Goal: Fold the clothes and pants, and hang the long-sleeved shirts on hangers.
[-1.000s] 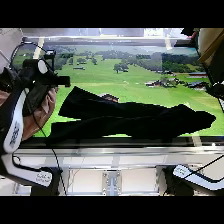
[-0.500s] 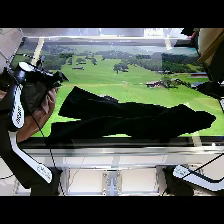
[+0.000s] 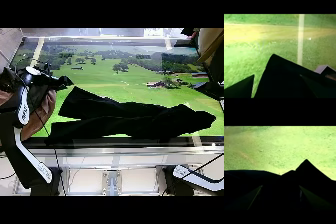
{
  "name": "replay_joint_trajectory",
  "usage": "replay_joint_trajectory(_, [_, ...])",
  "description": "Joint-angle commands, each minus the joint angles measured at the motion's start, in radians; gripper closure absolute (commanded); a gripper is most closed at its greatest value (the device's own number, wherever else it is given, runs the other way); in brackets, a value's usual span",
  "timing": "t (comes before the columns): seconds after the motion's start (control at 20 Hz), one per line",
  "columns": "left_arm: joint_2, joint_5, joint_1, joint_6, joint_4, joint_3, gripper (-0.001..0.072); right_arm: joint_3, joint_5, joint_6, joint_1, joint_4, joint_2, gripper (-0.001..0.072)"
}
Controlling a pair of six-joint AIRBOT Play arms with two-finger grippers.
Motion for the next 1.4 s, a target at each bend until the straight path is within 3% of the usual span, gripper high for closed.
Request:
replay_joint_trajectory(0.0, [-0.038, 0.007, -0.036, 0.026, 0.011, 0.018, 0.0102, 0.001, 0.002, 0.008, 0.000, 0.000, 0.000, 0.0238])
replay_joint_trajectory(0.4, [-0.047, -0.057, -0.096, 0.029, 0.076, 0.035, 0.0134, 0.001, -0.001, -0.006, 0.000, -0.034, 0.000, 0.0237])
replay_joint_trajectory(0.45, [-0.047, -0.086, -0.097, 0.029, 0.076, 0.035, 0.0166, 0.001, -0.001, -0.008, 0.000, -0.074, 0.000, 0.0238])
replay_joint_trajectory(0.55, [-0.047, -0.130, -0.097, 0.029, 0.076, 0.035, 0.0500, 0.000, -0.004, -0.010, -0.004, -0.183, -0.002, 0.0238])
replay_joint_trajectory(0.65, [-0.046, -0.140, -0.097, 0.029, 0.076, 0.035, 0.0588, -0.002, -0.005, 0.004, -0.032, -0.260, -0.019, 0.0238])
replay_joint_trajectory(0.7, [-0.044, -0.140, -0.097, 0.029, 0.076, 0.035, 0.0678, -0.006, -0.006, 0.027, -0.058, -0.263, -0.047, 0.0237])
replay_joint_trajectory(0.9, [-0.024, -0.139, -0.096, 0.024, 0.077, 0.036, 0.0700, -0.006, 0.026, 0.095, -0.126, -0.220, -0.247, 0.0237])
replay_joint_trajectory(1.05, [-0.006, -0.139, -0.093, 0.003, 0.078, 0.037, 0.0700, -0.002, 0.017, 0.006, -0.072, -0.050, -0.394, 0.0236])
replay_joint_trajectory(1.35, [0.001, -0.140, -0.093, -0.013, 0.081, 0.037, 0.0700, 0.037, -0.065, -0.066, 0.099, -0.090, -0.542, 0.0235])
